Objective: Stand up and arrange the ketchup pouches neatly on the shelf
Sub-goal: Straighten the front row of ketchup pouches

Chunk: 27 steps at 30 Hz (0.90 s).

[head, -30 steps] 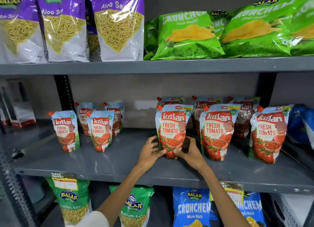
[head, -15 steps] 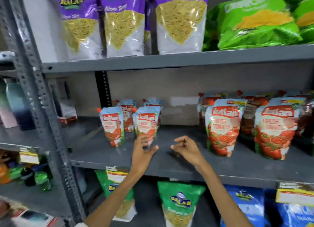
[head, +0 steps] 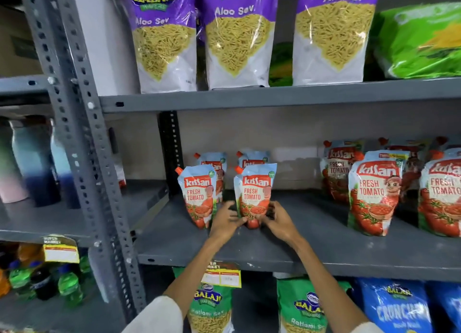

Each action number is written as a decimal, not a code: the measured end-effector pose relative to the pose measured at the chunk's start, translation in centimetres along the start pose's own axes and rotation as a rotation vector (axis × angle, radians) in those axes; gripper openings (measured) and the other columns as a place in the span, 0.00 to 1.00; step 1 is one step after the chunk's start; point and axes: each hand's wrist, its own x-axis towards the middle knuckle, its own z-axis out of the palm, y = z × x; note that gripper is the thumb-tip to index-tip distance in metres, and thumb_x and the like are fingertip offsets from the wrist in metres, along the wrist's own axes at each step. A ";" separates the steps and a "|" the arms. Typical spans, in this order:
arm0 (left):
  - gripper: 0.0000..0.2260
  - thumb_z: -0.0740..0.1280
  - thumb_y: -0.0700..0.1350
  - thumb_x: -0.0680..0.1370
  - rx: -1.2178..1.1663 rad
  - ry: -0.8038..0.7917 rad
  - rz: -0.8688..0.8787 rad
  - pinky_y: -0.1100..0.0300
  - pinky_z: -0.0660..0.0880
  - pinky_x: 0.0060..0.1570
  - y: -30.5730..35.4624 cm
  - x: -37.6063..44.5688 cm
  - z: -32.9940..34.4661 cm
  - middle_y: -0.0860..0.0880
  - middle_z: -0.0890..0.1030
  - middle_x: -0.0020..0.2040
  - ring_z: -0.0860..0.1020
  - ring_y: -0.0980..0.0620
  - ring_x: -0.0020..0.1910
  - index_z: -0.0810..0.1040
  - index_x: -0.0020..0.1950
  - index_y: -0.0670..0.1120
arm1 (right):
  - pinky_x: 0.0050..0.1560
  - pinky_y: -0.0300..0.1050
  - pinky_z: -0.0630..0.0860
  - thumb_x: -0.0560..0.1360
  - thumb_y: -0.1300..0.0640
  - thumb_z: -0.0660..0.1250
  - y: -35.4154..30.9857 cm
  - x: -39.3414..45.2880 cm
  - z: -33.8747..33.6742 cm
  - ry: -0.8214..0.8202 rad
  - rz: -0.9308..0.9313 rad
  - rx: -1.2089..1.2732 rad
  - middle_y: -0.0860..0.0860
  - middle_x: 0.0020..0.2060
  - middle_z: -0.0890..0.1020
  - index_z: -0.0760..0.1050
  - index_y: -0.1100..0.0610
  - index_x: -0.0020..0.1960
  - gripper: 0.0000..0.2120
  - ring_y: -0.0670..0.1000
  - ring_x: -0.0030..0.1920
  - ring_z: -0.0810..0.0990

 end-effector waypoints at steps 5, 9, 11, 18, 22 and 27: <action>0.24 0.76 0.37 0.72 -0.005 -0.046 0.027 0.55 0.80 0.55 -0.4 0.2 0.1 0.37 0.82 0.58 0.82 0.42 0.56 0.73 0.67 0.39 | 0.62 0.55 0.77 0.72 0.57 0.74 0.6 -0.5 -0.4 0.043 0.002 -0.016 0.52 0.55 0.82 0.71 0.57 0.59 0.19 0.51 0.57 0.81; 0.23 0.74 0.37 0.74 -0.005 -0.042 0.025 0.60 0.78 0.53 -0.4 0.6 0.3 0.40 0.82 0.59 0.81 0.46 0.55 0.74 0.67 0.41 | 0.63 0.56 0.77 0.73 0.57 0.73 0.3 -0.1 0.1 0.082 0.011 -0.012 0.55 0.58 0.82 0.71 0.56 0.59 0.18 0.53 0.58 0.81; 0.19 0.71 0.34 0.76 0.012 -0.028 0.027 0.64 0.76 0.51 -0.2 0.5 0.4 0.39 0.82 0.58 0.80 0.49 0.53 0.74 0.66 0.41 | 0.64 0.55 0.76 0.73 0.57 0.73 0.3 0.0 0.3 0.088 0.022 -0.013 0.55 0.60 0.81 0.71 0.58 0.62 0.20 0.53 0.60 0.80; 0.23 0.70 0.34 0.77 -0.002 -0.054 0.042 0.59 0.74 0.58 1.1 -0.8 0.2 0.41 0.80 0.61 0.79 0.43 0.62 0.71 0.71 0.42 | 0.63 0.51 0.76 0.71 0.57 0.75 -0.5 -1.2 0.2 0.140 0.070 -0.013 0.56 0.61 0.76 0.64 0.62 0.68 0.31 0.54 0.62 0.77; 0.25 0.72 0.40 0.76 0.013 0.077 0.123 0.61 0.77 0.54 0.9 -3.4 -1.1 0.51 0.79 0.58 0.80 0.52 0.55 0.71 0.71 0.49 | 0.44 0.34 0.74 0.71 0.58 0.75 -2.5 -3.7 1.1 0.419 -0.012 -0.032 0.51 0.51 0.73 0.68 0.57 0.59 0.21 0.49 0.49 0.77; 0.12 0.74 0.36 0.73 -0.104 0.394 0.202 0.63 0.78 0.43 -0.7 -6.1 -5.5 0.48 0.82 0.47 0.82 0.50 0.45 0.78 0.51 0.50 | 0.38 0.29 0.73 0.74 0.62 0.71 -5.8 -4.9 5.4 0.282 -0.191 0.034 0.46 0.36 0.80 0.76 0.57 0.47 0.05 0.40 0.38 0.79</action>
